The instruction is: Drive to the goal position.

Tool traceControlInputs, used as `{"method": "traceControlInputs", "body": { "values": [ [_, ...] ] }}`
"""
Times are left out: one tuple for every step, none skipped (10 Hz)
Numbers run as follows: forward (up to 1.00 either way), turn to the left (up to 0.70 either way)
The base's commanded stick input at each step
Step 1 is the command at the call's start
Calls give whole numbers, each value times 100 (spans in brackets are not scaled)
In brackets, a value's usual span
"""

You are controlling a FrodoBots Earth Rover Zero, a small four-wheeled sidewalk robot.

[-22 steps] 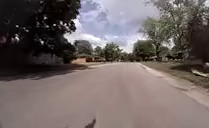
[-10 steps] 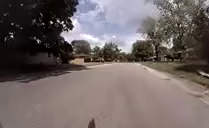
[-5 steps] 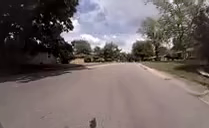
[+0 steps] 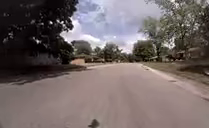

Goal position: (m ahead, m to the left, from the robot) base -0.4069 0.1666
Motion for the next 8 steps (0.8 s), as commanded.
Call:
{"method": "traceControlInputs", "body": {
  "values": [
    [70,0],
    [61,0],
    [23,0],
    [0,0],
    [0,0],
    [0,0],
    [0,0],
    [0,0]
  ]
}}
